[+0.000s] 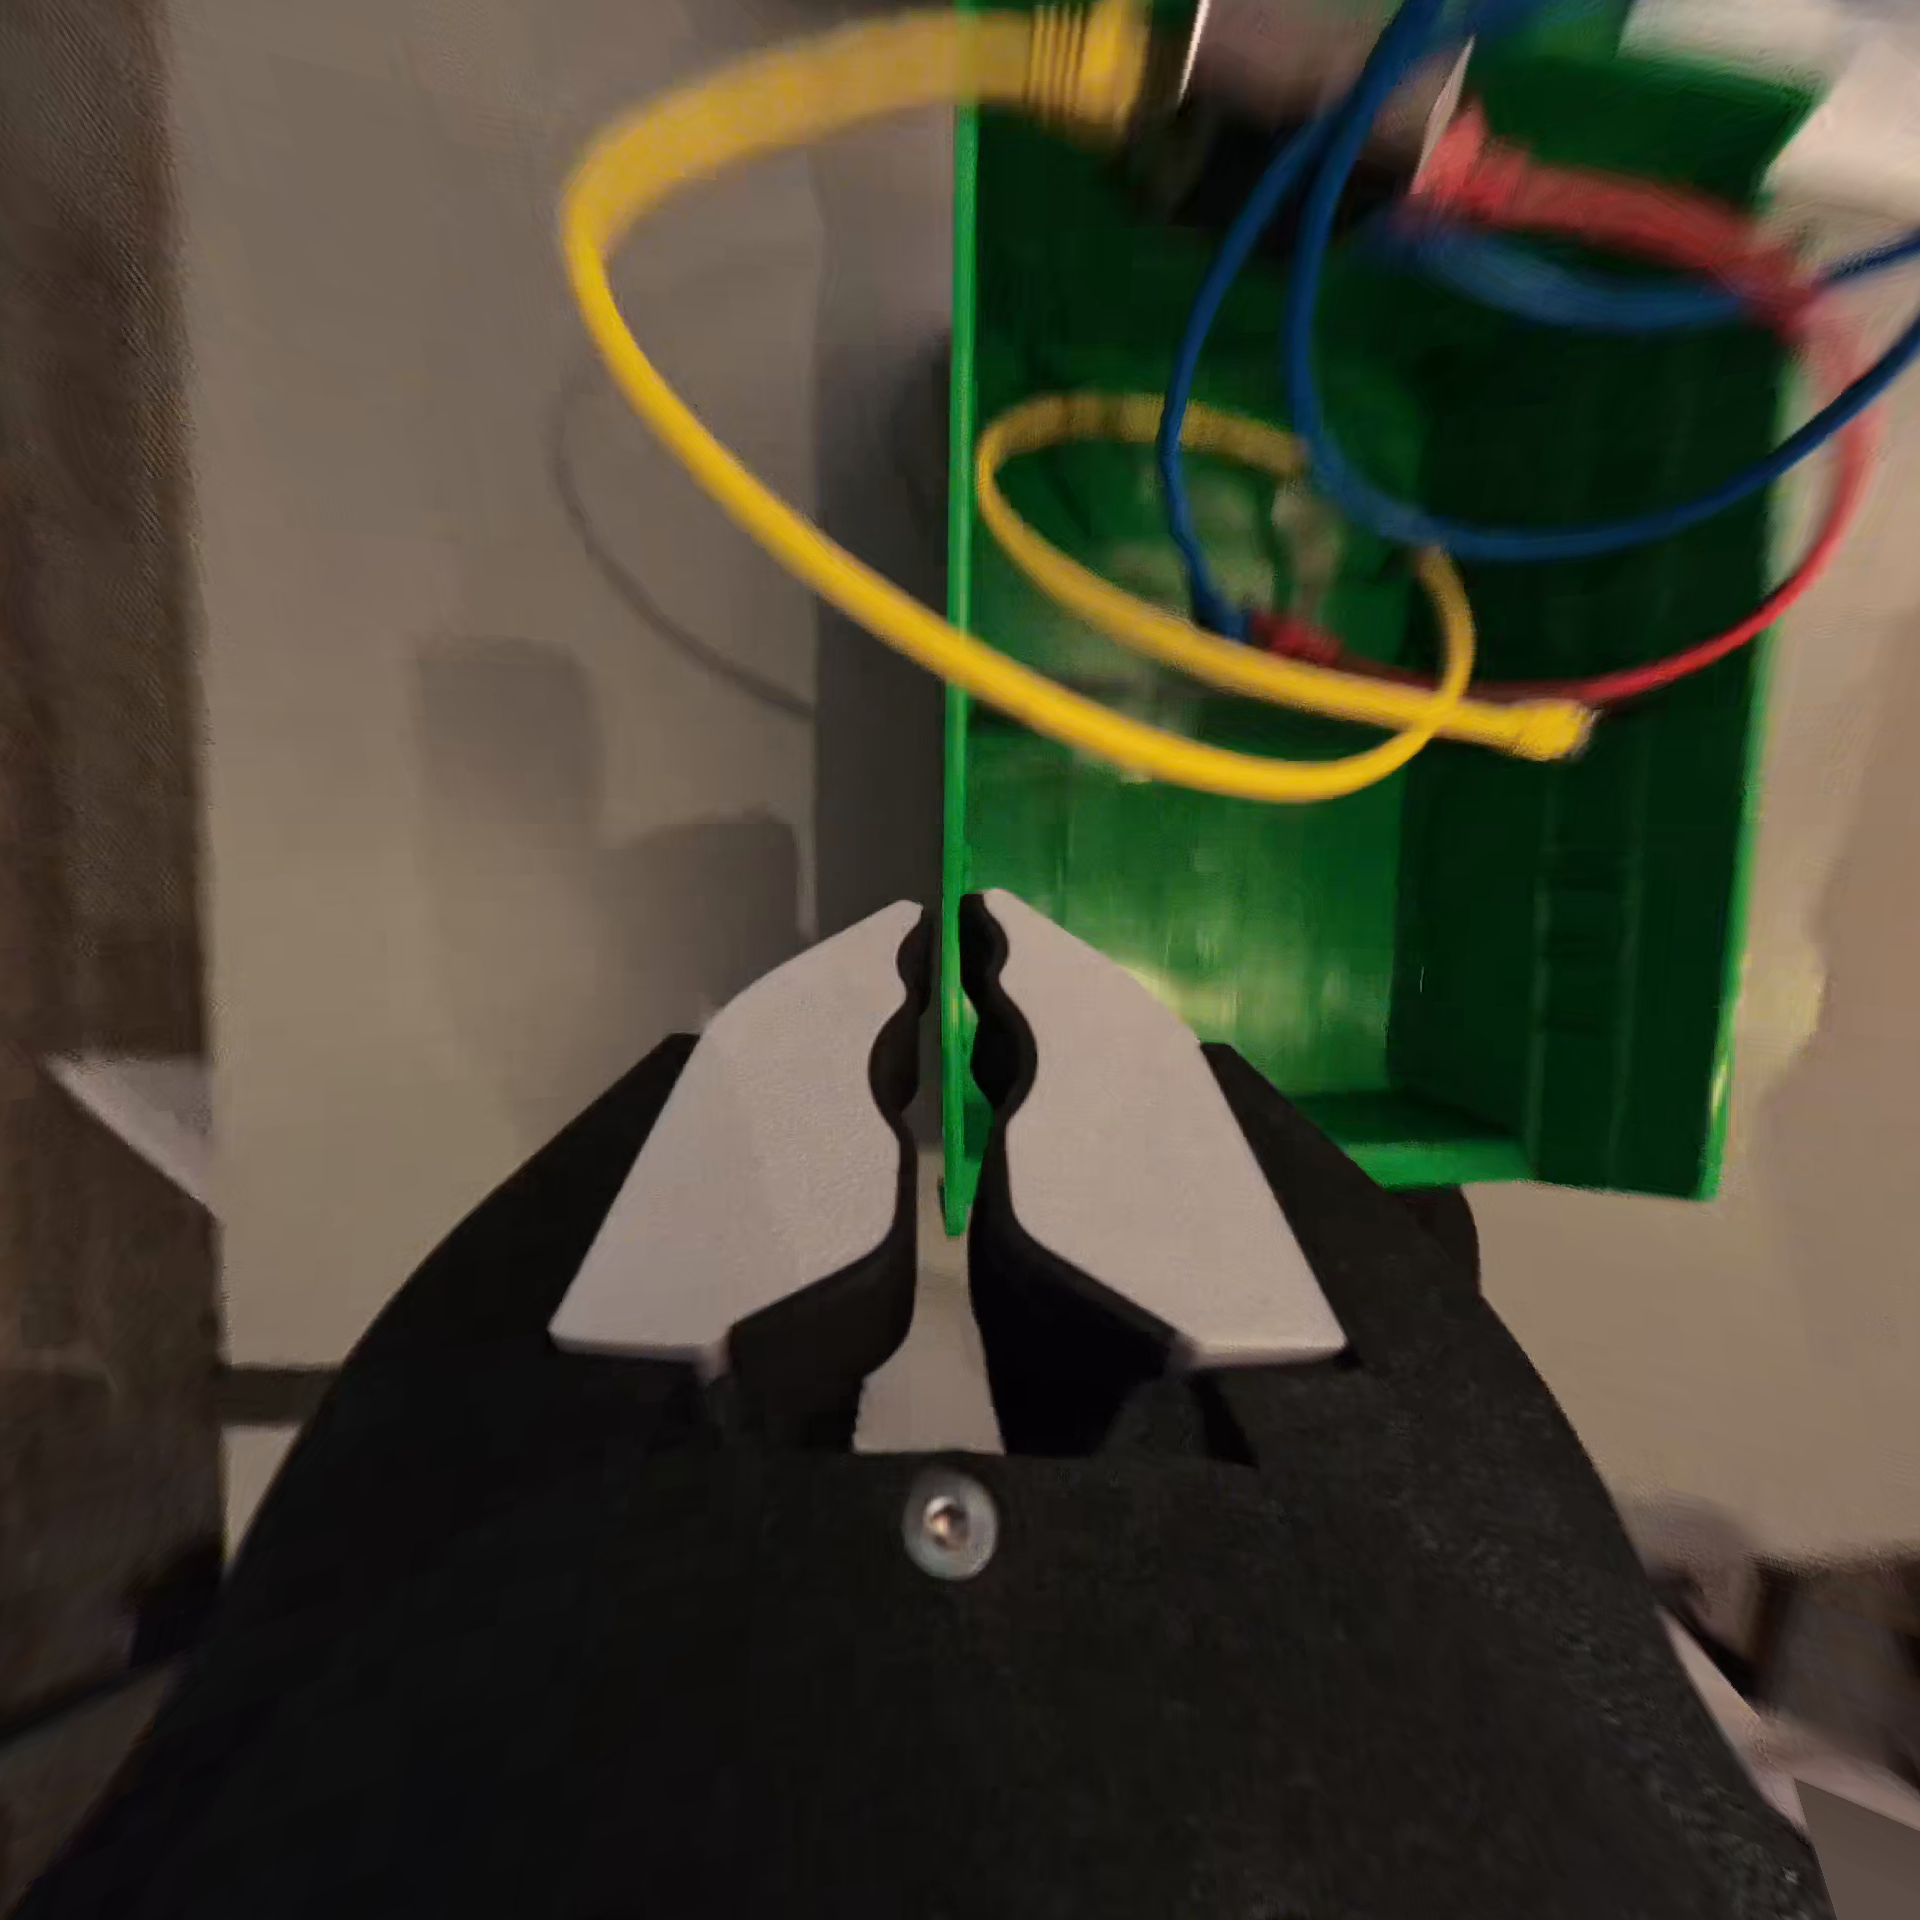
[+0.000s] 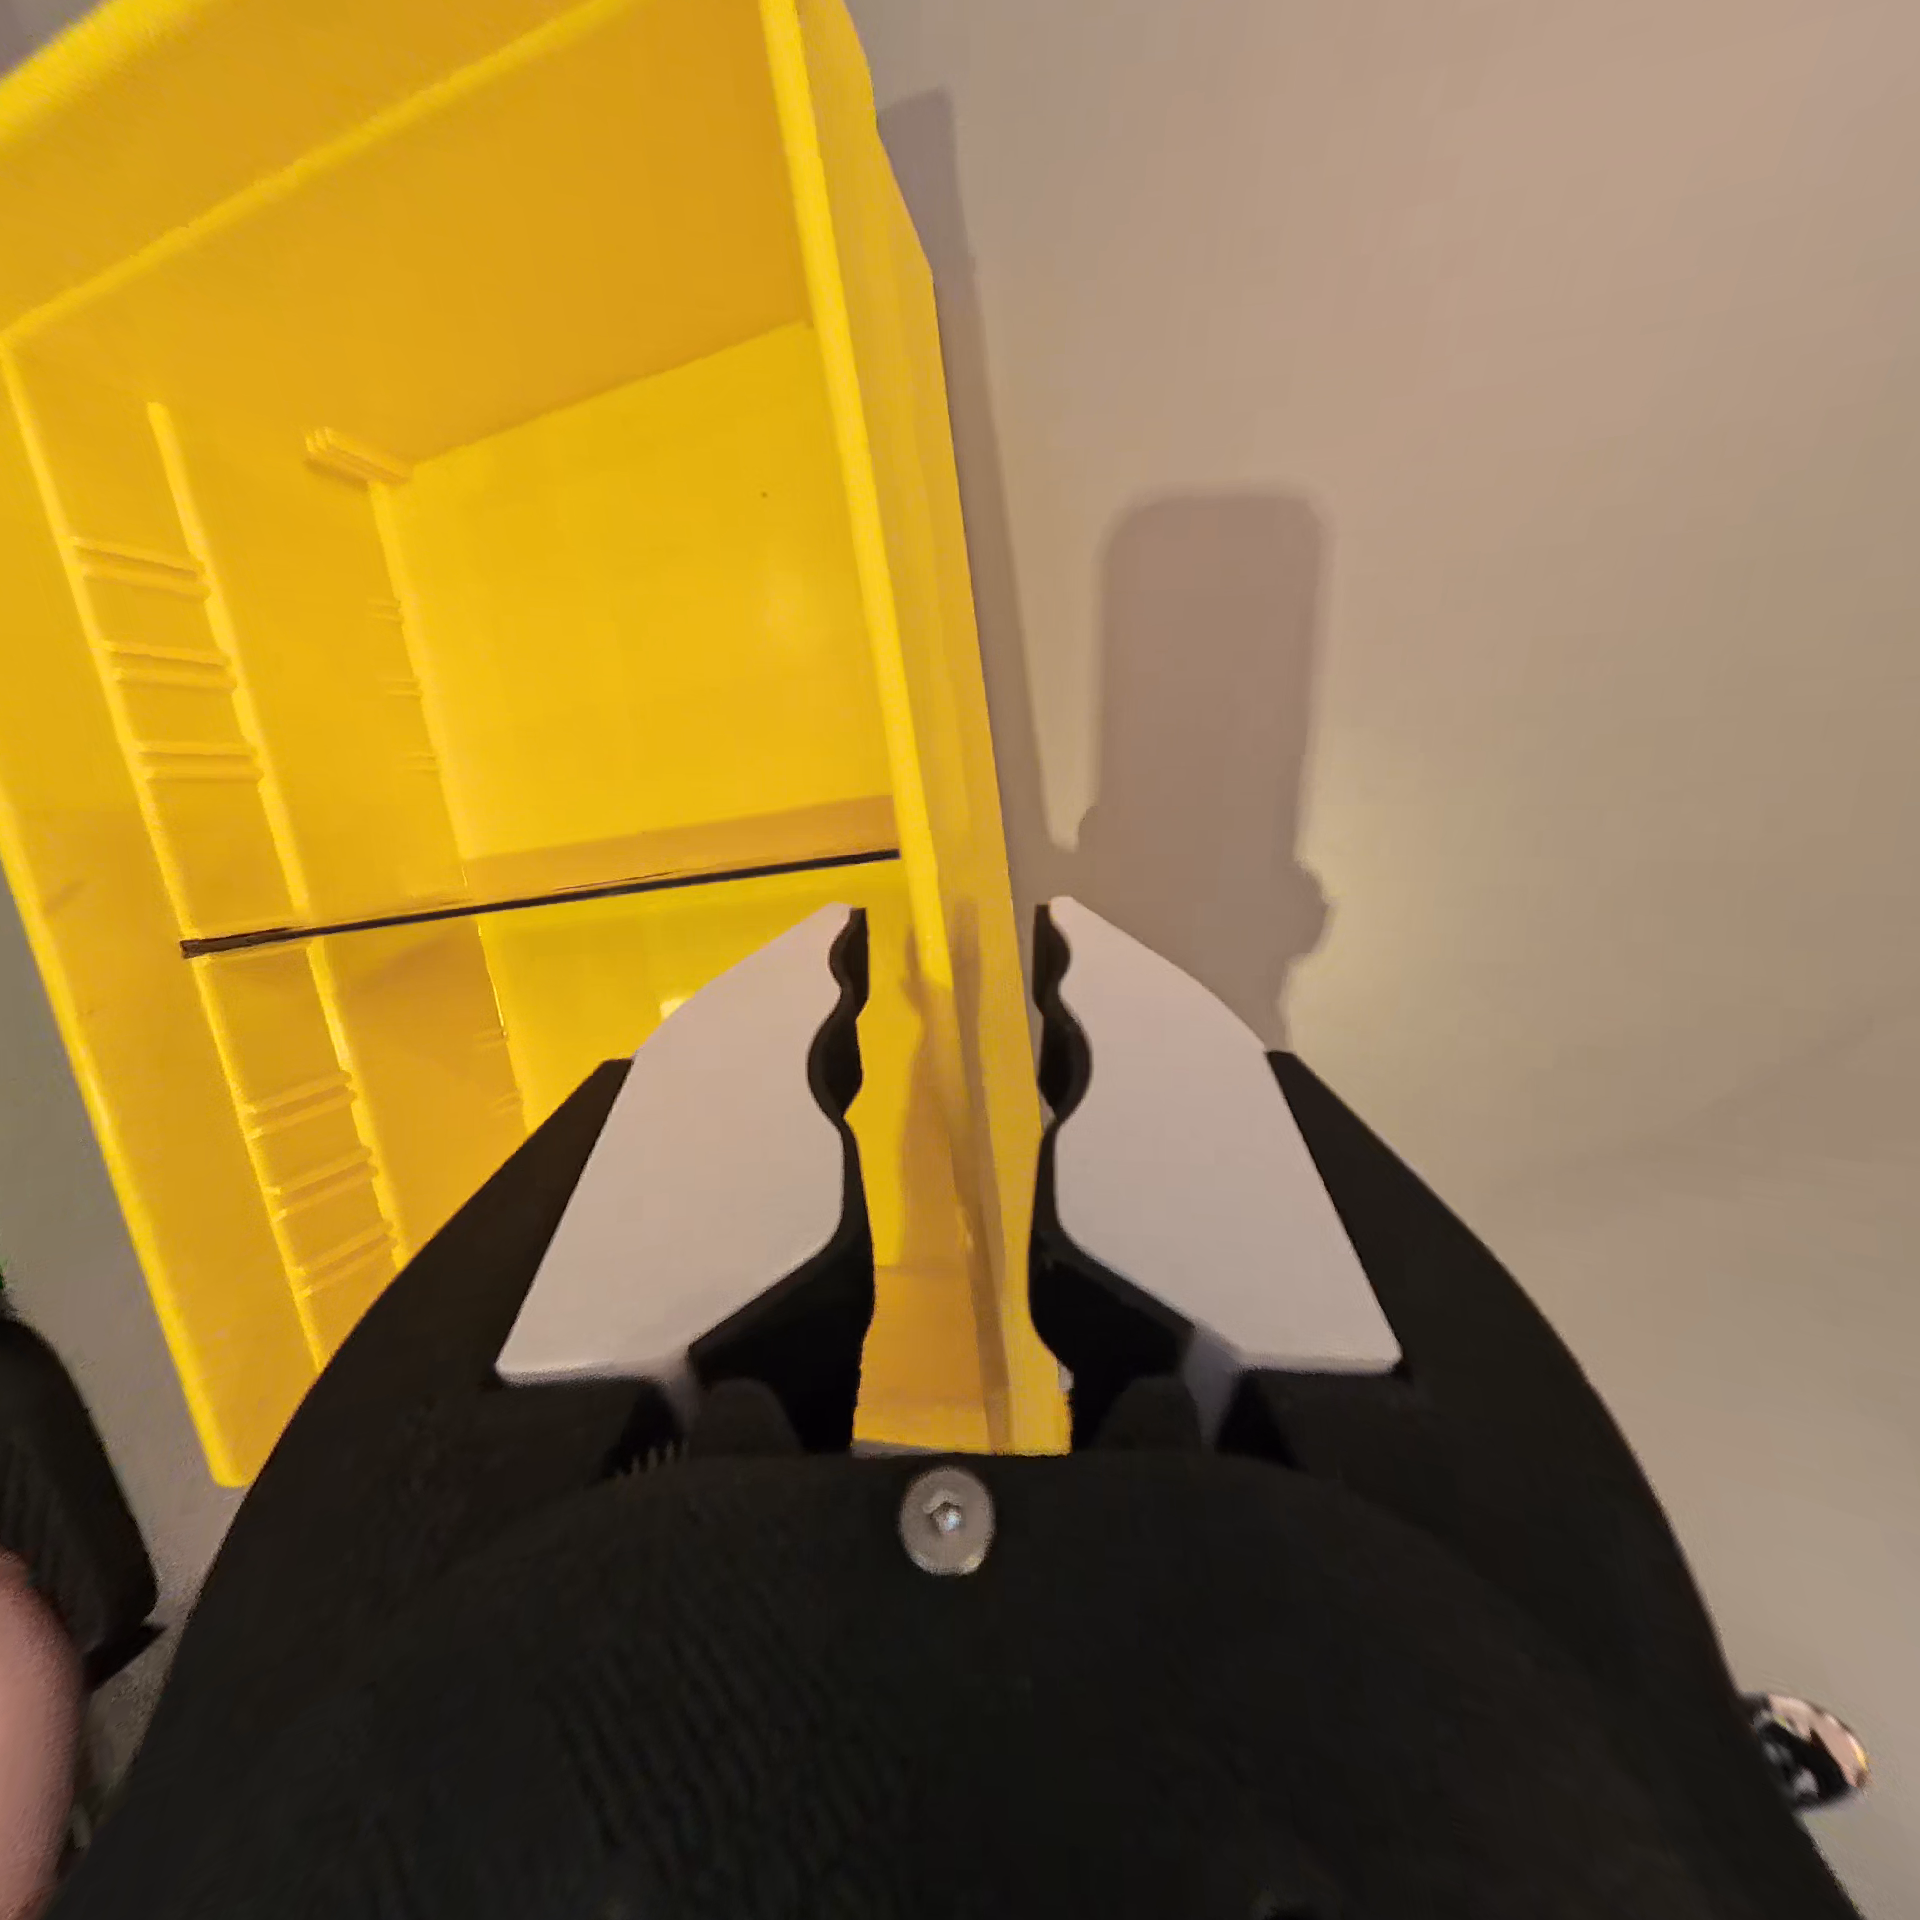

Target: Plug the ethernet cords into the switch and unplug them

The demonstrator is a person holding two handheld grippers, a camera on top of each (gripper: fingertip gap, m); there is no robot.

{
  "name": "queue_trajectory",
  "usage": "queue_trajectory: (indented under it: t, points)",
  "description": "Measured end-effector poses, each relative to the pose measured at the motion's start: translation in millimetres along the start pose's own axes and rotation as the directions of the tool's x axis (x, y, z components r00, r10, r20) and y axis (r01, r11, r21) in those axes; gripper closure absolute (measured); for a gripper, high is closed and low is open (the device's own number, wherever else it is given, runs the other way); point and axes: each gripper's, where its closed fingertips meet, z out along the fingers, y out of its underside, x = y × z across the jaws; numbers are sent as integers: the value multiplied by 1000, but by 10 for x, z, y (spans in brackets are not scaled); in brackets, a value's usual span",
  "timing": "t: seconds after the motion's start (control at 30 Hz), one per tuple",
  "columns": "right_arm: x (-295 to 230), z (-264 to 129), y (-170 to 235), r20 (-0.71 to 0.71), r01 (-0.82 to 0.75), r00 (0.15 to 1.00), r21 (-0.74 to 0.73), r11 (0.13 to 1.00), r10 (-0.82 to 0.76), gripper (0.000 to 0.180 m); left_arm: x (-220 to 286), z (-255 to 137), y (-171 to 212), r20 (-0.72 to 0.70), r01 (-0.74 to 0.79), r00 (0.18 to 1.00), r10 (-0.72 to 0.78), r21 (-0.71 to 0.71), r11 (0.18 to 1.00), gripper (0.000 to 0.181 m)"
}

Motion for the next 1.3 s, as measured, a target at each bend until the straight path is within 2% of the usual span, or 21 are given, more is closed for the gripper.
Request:
queue_trajectory:
  t: [0.03, 0.1, 0.17, 0.23, 0.27, 0.3, 0.33, 0.4, 0.43, 0.47, 0.53, 0.57, 0.63, 0.73, 0.83, 0.97, 1.03, 1.1, 1.3]
  points:
    - [-28, -74, -18, -10, 10, 1000, 19, 1000, -10, 148, 13, -181, -194, 34, -38, 999, 34, 136, 990, 175]
    - [-161, -249, -83, -21, 80, 997, 82, 993, -78, 145, 138, -545, -602, 81, -135, 991, 111, 420, 897, 172]
    - [-324, -466, -197, -57, 180, 983, 178, 968, -172, 144, 399, -800, -889, 92, -232, 970, 225, 635, 737, 154]
    - [-576, -712, -365, -76, 291, 956, 316, 903, -282, 144, 650, -916, -1075, 156, -320, 934, 323, 769, 554, 150]
    - [-696, -846, -454, -105, 349, 936, 389, 853, -335, 143, 752, -908, -1141, 209, -373, 909, 361, 796, 477, 148]
    - [-829, -985, -544, -141, 411, 909, 462, 786, -392, 138, 817, -850, -1194, 263, -427, 884, 386, 791, 439, 145]
    - [-994, -1126, -623, -179, 480, 869, 537, 694, -462, 132, 832, -750, -1230, 314, -477, 864, 392, 760, 441, 141]
    - [-1377, -1422, -739, -272, 572, 770, 695, 436, -577, 122, 807, -512, -1256, 406, -574, 816, 411, 654, 493, 124]
    - [-1548, -1557, -756, -308, 573, 738, 757, 314, -601, 112, 828, -399, -1254, 431, -614, 788, 440, 611, 499, 122]
    - [-1690, -1678, -752, -332, 553, 721, 805, 216, -609, 110, 868, -289, -1249, 434, -638, 768, 472, 588, 498, 122]
    - [-1971, -1847, -680, -357, 504, 672, 862, 48, -649, 107, 976, -99, -1270, 385, -635, 764, 518, 590, 498, 128]
    - [-2089, -1876, -636, -357, 492, 642, 871, 7, -678, 107, 1045, -4, -1292, 349, -641, 751, 561, 587, 494, 131]
    - [-2230, -1902, -608, -366, 481, 616, 876, -35, -698, 108, 1054, 148, -1427, 367, -724, 668, 648, 524, 449, 134]
    - [-2359, -1876, -582, -350, 456, 591, 888, -56, -726, 113, 779, 380, -1544, 392, -888, 450, 802, 292, 355, 138]
    - [-2433, -1756, -577, -317, 464, 568, 886, -23, -759, 113, 621, 588, -1433, 227, -954, 290, 930, 152, 260, 137]
    - [-2547, -1673, -559, -326, 488, 536, 872, -29, -779, 114, 551, 893, -1298, 85, -998, 57, 995, 30, 54, 144]
    - [-2620, -1673, -519, -315, 478, 516, 877, -37, -797, 115, 521, 1053, -1256, 16, -1000, 2, 1000, -23, 3, 139]
    - [-2654, -1652, -514, -310, 480, 512, 877, -33, -801, 118, 581, 1167, -1243, -15, -999, -45, 999, -17, -45, 137]
    - [-2693, -1381, -582, -328, 563, 494, 827, 9, -805, 120, 660, 1326, -1228, -30, -973, -228, 973, -37, -229, 151]
